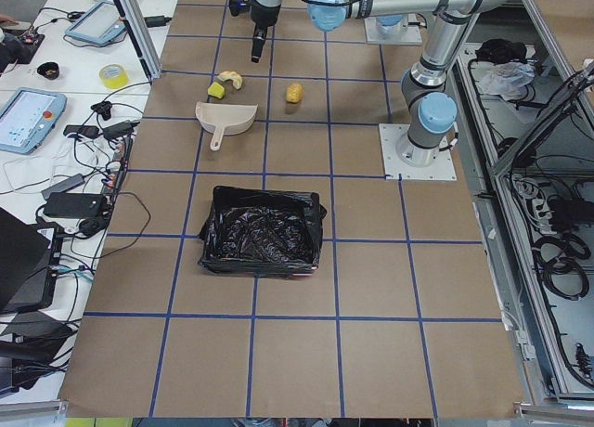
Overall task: Sweep and dump trash into bin
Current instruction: 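Close the right gripper on the brush handle while the left gripper grasps the dustpan handle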
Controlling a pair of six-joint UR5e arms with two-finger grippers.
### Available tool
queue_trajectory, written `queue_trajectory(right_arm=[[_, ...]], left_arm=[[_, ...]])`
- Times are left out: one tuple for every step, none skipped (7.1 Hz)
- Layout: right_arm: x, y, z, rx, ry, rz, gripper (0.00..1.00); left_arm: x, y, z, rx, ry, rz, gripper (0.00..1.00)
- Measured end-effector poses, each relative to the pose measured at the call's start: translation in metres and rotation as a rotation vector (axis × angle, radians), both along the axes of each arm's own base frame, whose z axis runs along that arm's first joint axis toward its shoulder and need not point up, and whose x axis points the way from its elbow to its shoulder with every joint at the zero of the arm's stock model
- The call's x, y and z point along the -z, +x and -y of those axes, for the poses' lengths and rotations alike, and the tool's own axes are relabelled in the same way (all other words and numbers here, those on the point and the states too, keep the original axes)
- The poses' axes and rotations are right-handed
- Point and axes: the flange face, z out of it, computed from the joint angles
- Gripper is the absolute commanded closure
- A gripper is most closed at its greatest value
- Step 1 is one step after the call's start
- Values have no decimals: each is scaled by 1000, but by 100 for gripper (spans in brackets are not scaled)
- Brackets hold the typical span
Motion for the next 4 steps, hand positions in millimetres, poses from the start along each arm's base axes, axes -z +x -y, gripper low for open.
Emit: queue_trajectory(right_arm=[[0,0,-1,6,2,-3,34],[-1,-1,0,11,-3,-6,37],[-3,-1,2,13,-14,-9,43],[-4,-1,4,13,-30,-9,45]], left_arm=[[7,-1,3,-89,28,-30,0],[11,1,3,-244,54,-33,0],[11,7,2,-392,56,-7,0],[6,11,0,-538,42,-2,0]])
